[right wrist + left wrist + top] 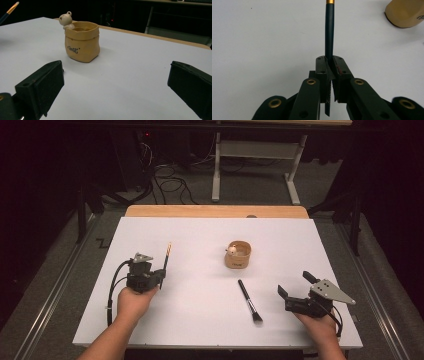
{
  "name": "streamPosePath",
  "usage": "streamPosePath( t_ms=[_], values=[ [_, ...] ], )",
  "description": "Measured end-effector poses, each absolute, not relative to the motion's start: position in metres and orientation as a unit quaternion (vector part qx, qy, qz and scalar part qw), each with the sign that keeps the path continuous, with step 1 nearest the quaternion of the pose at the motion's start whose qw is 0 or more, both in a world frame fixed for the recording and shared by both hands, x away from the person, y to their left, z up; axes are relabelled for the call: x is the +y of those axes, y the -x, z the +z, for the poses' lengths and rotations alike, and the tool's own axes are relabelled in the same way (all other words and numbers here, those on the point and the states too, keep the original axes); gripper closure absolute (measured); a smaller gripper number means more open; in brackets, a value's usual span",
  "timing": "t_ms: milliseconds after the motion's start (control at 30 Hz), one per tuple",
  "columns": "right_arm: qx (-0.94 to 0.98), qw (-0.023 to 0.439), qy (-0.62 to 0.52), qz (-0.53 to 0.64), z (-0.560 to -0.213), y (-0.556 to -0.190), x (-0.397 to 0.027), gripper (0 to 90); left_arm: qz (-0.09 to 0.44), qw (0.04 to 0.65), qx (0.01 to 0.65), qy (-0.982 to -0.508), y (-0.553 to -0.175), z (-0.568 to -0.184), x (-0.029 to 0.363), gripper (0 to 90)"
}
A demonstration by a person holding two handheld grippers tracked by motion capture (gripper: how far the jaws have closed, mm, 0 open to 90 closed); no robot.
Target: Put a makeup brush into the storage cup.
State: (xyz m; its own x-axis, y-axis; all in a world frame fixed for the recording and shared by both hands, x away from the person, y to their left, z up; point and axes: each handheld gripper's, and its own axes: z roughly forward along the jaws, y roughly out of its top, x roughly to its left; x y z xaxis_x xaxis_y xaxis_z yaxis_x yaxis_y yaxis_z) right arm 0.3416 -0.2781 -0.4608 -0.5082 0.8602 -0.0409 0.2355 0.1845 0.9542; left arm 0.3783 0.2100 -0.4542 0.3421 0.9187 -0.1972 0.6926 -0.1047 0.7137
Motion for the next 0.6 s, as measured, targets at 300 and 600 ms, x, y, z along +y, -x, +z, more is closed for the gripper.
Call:
streamPosePath(
  t_ms=[300,600],
  values=[
    [0.706,0.311,-0.391,0.503,-0.462,-0.341,-0.278,1.2,0.169,0.44,0.541,-0.697,-0.371,-0.461,0.214,84.1],
    [0.706,0.313,-0.391,0.501,-0.463,-0.341,-0.279,1.2,0.194,0.48,0.513,-0.685,-0.364,-0.465,0.215,84.0]
  ],
)
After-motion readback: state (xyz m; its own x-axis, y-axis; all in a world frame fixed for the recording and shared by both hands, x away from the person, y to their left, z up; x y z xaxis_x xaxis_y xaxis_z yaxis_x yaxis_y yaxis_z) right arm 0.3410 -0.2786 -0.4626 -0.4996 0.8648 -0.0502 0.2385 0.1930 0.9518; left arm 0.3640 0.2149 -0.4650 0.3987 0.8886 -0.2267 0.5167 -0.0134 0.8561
